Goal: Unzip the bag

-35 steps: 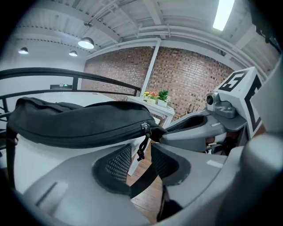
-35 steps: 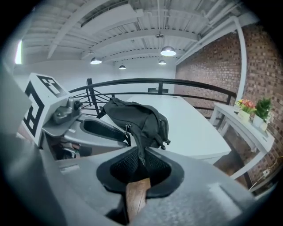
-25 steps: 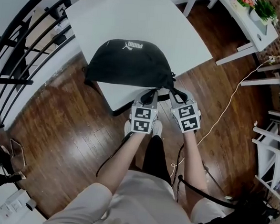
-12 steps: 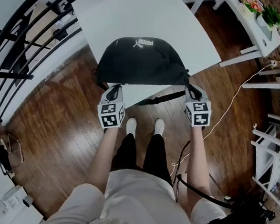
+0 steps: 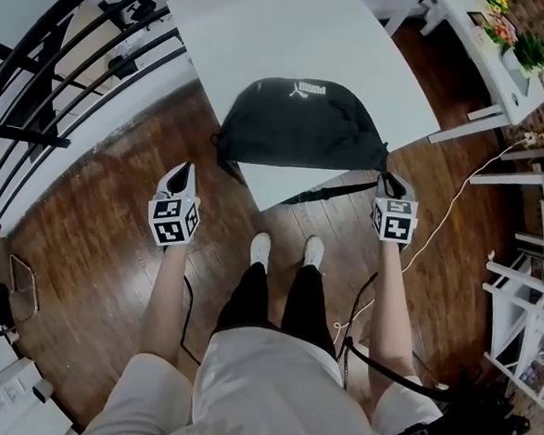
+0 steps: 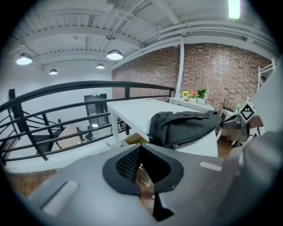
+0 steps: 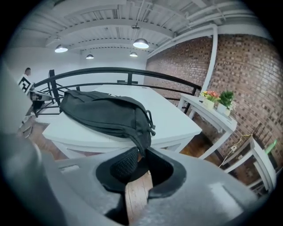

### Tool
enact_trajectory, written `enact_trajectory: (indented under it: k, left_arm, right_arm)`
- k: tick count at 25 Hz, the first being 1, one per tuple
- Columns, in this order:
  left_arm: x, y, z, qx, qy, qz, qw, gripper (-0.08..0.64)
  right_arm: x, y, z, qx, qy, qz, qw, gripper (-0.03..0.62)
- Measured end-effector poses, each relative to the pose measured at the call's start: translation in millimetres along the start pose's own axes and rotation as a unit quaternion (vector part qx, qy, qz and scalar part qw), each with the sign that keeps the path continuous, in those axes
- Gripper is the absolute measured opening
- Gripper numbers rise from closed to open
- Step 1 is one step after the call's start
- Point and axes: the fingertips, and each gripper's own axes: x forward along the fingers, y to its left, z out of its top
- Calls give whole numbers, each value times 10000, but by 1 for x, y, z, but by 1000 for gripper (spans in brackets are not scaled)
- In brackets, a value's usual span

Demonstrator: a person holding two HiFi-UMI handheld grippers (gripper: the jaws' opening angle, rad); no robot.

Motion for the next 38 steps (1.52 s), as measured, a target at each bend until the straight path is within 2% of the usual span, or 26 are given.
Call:
enact_trajectory:
  k: [4,7,10,12,14,16,18,21,24,26,28,31,33,35,38]
  left_arm:
    - [-28,-56,6,29,-299,-759,9967,14]
    - [-61,-97,14,115,-574,-1137,9918,12]
    - [-104,-138,21,151,-848,-1376,9867,14]
    - [-138,-167,25,161,-1061,-1501,9828,12]
    - [-177,-199,27,504,-1319,-1670,9758,14]
    - [-220,-229,27,1073,-1647,-1723,9652,12]
    - [-265,-254,29,1260,-1976,-1624,9585,12]
    - [-321,-287,37,889,-2325,-1424,9580,14]
    - [-355,-315,35,563,-2262,-1376,9627,14]
    - [-380,-321,35,613,-2355,-1398,9598,14]
    - [-401,-318,43,787,-2634,-1428,9508,14]
    - [-420,-309,65,964,-3098,-1407,9354,14]
    - [-434,-309,83,1026,-3303,-1329,9288,14]
    - [-448,-309,92,922,-3338,-1229,9300,14]
    - [-472,-292,83,745,-3336,-1126,9330,14]
  right_arm:
    - [-45,10,7,148,-263,-172,9994,48]
    - [-98,31,25,268,-775,-87,9966,45]
    - [-162,58,42,349,-1446,203,9887,-8]
    - [-204,78,43,327,-1784,508,9821,-8]
    - [-245,104,37,101,-2017,846,9757,-8]
    - [-287,134,33,-135,-2350,1191,9646,-8]
    - [-330,156,28,-201,-2693,1471,9515,-8]
    - [-389,167,17,202,-2944,1882,9368,-8]
    - [-437,172,3,818,-3062,2156,9236,-9]
    - [-470,181,5,695,-3422,2065,9140,-9]
    - [-489,190,14,437,-3779,1822,9067,-9]
    - [-495,182,29,300,-4012,1390,9049,-9]
    - [-507,165,41,193,-4104,1079,9053,-9]
    - [-531,156,50,-114,-4224,787,9029,-9]
    - [-575,178,59,-531,-4564,673,8856,-9]
